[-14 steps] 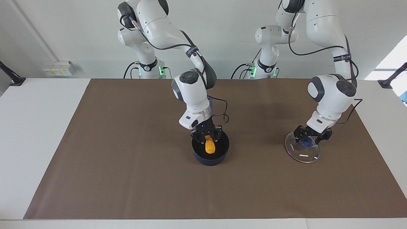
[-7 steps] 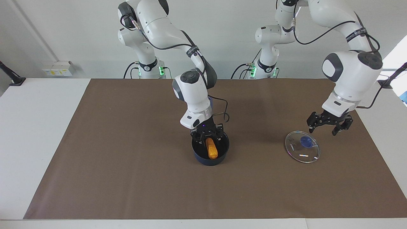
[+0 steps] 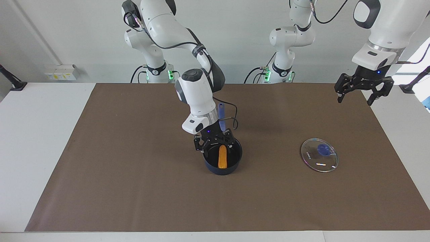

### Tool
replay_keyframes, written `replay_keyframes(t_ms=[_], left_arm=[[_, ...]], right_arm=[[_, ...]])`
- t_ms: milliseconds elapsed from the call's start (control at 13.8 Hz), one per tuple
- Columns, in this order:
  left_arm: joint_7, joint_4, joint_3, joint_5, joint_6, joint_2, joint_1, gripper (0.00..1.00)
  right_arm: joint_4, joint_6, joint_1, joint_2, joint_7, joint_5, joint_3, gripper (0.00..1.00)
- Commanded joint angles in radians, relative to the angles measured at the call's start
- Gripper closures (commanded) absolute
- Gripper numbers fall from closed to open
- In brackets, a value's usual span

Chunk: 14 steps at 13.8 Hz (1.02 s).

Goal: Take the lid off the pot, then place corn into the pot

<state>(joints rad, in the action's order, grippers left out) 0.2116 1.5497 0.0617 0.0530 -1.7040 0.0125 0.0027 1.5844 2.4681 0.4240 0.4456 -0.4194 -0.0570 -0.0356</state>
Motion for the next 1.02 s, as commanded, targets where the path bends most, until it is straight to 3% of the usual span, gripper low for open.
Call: replay_keyframes(t_ms=[0,291,727,945], left_arm=[[-0.069,0.007,-0.008,-0.022,0.063,0.059,-0.018,0.0],[-0.097,-0.005,-0.003,-0.07,0.116,0.077,-0.017,0.0],[-0.095,-0.204,-0.003,-0.075,0.239,-0.038,-0.012,0.0],[-0.095,-0.198,-0.005,-0.064,0.236,-0.029,-0.016,0.0]], right_arm=[[0.016,-0.153,-0.065,-0.105,0.057,0.0,-0.004,0.0],[0.017,-0.378,-0.161,-0.241,0.126,0.002,-0.001,0.0],[0.014,-0.598,-0.289,-0.402,0.202,0.0,-0.001,0.0],[0.008,-0.693,-0.326,-0.459,0.205,-0.003,0.002,0.0]])
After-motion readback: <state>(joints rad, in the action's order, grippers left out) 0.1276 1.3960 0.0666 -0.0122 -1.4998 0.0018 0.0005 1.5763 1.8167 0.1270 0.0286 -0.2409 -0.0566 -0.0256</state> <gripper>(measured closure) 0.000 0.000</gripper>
